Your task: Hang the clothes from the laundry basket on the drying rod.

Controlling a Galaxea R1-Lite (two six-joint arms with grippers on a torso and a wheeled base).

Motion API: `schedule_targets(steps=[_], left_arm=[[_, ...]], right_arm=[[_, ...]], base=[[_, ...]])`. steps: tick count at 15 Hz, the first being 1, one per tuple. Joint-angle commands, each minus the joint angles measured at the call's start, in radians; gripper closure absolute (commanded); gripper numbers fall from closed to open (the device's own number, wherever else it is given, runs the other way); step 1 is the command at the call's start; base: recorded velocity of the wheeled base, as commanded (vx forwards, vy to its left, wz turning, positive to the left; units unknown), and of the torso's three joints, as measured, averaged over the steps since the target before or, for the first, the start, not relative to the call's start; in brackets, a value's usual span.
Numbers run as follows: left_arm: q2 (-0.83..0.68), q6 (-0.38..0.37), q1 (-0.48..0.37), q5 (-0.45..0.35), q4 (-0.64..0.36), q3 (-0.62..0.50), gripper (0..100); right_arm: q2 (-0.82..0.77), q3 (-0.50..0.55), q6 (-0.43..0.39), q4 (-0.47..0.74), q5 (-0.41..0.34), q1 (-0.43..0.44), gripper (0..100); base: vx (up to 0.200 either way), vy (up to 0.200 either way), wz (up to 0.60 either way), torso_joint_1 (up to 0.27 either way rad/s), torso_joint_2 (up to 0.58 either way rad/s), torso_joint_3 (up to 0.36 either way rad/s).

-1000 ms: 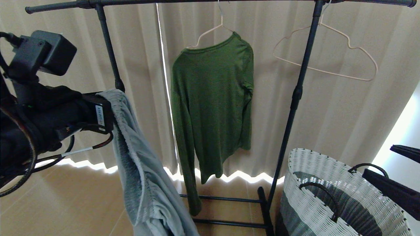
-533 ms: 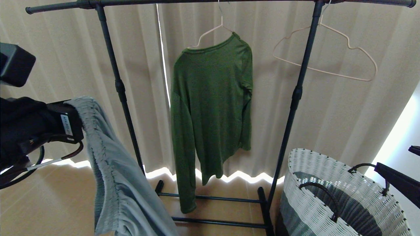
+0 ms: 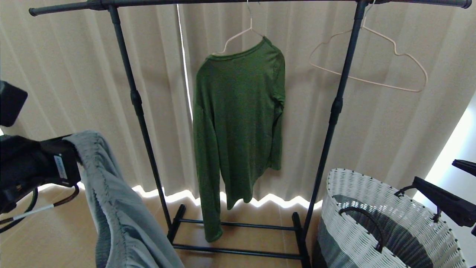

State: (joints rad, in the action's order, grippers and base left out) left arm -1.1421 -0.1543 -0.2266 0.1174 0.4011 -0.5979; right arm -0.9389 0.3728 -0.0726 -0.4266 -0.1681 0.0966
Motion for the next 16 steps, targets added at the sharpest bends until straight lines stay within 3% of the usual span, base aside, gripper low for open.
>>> schedule_targets(steps=[1,5,8,16], left_arm=[[0.076,0.002,0.044,-0.05,0.001,0.107,100],[0.125,0.016,0.096,-0.058,0.044,0.217,100],[0.107,0.007,0.095,-0.113,0.101,0.227,100],[0.124,-0.027,0.061,-0.117,0.122,0.228,100]], right_arm=[[0.028,-0.002,-0.001,-0.001,-0.001,-0.001,0],[0.02,-0.014,-0.003,-0.089,-0.007,0.006,0],[-0.001,-0.023,-0.004,-0.11,-0.011,0.011,0],[-0.05,-0.014,-0.046,-0.11,-0.008,-0.008,0]], base=[[0.0,0.0,0.0,0.0,0.0,0.0],[0.0,0.0,0.0,0.0,0.0,0.0],[0.0,0.0,0.0,0.0,0.0,0.0],[0.0,0.0,0.0,0.0,0.0,0.0]])
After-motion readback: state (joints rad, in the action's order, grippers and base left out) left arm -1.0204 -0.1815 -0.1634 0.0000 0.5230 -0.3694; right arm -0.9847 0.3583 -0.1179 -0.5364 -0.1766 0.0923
